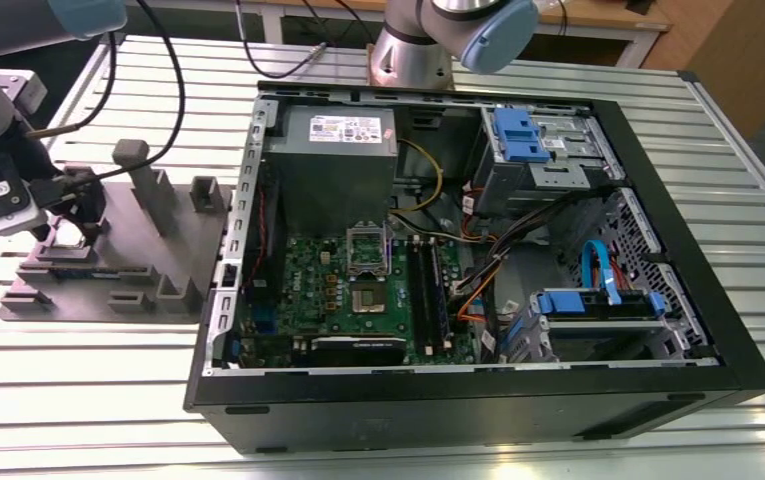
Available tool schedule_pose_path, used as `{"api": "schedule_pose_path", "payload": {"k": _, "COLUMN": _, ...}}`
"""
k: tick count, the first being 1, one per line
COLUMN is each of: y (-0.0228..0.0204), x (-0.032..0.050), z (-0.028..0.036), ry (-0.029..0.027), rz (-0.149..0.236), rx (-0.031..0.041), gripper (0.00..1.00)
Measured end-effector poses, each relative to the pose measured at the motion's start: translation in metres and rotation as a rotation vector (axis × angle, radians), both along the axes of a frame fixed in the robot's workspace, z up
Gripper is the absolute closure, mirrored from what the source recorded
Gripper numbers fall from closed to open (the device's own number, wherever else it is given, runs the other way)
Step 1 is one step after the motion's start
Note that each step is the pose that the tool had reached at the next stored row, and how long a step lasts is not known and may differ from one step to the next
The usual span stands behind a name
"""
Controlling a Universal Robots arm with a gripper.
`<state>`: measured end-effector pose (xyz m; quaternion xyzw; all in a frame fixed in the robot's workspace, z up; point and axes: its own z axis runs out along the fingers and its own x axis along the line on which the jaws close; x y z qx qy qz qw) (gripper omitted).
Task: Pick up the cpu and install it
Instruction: 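Pick up the cpu and move it towards the insertion slot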
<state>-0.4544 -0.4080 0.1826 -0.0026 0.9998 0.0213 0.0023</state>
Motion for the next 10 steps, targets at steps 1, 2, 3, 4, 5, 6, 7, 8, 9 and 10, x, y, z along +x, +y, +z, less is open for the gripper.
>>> {"api": "schedule_pose_path", "payload": {"k": 1, "y": 0.0, "x": 0.0, "z": -0.0003, "ry": -0.0001, "rz": 0.0, "rx": 0.0015, "gripper": 0.38}}
{"api": "schedule_pose_path", "payload": {"k": 2, "y": 0.0, "x": 0.0001, "z": -0.0005, "ry": -0.0002, "rz": 0.0, "rx": 0.0036, "gripper": 0.38}}
{"api": "schedule_pose_path", "payload": {"k": 3, "y": 0.0, "x": 0.0001, "z": -0.0006, "ry": -0.0003, "rz": 0.0, "rx": 0.0057, "gripper": 0.38}}
{"api": "schedule_pose_path", "payload": {"k": 4, "y": 0.0001, "x": 0.0001, "z": -0.0008, "ry": -0.0003, "rz": 0.0, "rx": 0.0069, "gripper": 0.38}}
{"api": "schedule_pose_path", "payload": {"k": 5, "y": 0.0, "x": 0.0001, "z": -0.0009, "ry": -0.0002, "rz": 0.0, "rx": 0.0068, "gripper": 0.38}}
{"api": "schedule_pose_path", "payload": {"k": 6, "y": 0.0, "x": 0.0, "z": -0.0011, "ry": -0.0001, "rz": 0.0, "rx": 0.0069, "gripper": 0.38}}
{"api": "schedule_pose_path", "payload": {"k": 7, "y": 0.0, "x": 0.0, "z": -0.0012, "ry": -0.0001, "rz": 0.0, "rx": 0.0068, "gripper": 0.38}}
{"api": "schedule_pose_path", "payload": {"k": 8, "y": 0.0, "x": 0.0, "z": -0.0013, "ry": -0.0001, "rz": 0.0, "rx": 0.0069, "gripper": 0.38}}
{"api": "schedule_pose_path", "payload": {"k": 9, "y": 0.0, "x": 0.0001, "z": -0.0014, "ry": -0.0001, "rz": 0.0, "rx": 0.0064, "gripper": 0.38}}
{"api": "schedule_pose_path", "payload": {"k": 10, "y": -0.0001, "x": 0.0001, "z": -0.0015, "ry": -0.0002, "rz": 0.0, "rx": 0.0046, "gripper": 0.38}}
